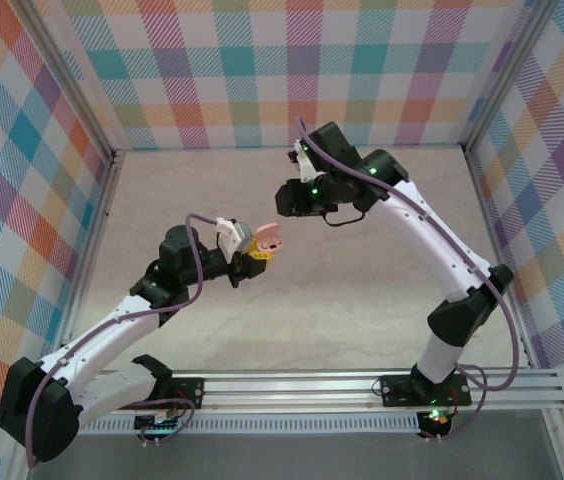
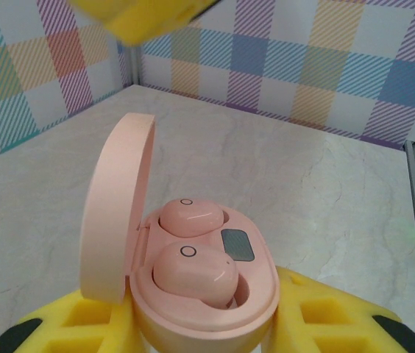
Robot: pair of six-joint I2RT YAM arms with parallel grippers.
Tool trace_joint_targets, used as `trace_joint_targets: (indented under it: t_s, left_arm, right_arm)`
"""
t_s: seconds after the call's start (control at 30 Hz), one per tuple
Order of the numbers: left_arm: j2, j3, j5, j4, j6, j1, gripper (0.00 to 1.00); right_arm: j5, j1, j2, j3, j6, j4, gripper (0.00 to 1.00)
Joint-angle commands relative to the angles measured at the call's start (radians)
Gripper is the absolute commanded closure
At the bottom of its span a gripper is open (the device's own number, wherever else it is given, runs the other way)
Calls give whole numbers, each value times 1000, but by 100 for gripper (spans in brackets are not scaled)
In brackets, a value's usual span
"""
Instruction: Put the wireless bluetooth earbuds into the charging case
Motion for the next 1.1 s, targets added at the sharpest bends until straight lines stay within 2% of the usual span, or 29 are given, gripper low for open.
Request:
trace_joint_targets:
  t_s: [0.0, 0.33, 1.07]
  left_arm:
    - [-21, 39, 19, 5, 7, -8, 98]
    - [-36, 25, 1, 21, 9, -8, 98]
    - [-20, 39, 1, 22, 13, -9, 98]
  right_arm:
    - [-82, 2, 20, 27, -22, 29, 62]
    - [-156, 2, 58, 10, 0, 46, 63]
    - [-202, 4, -65, -203, 73, 116, 64]
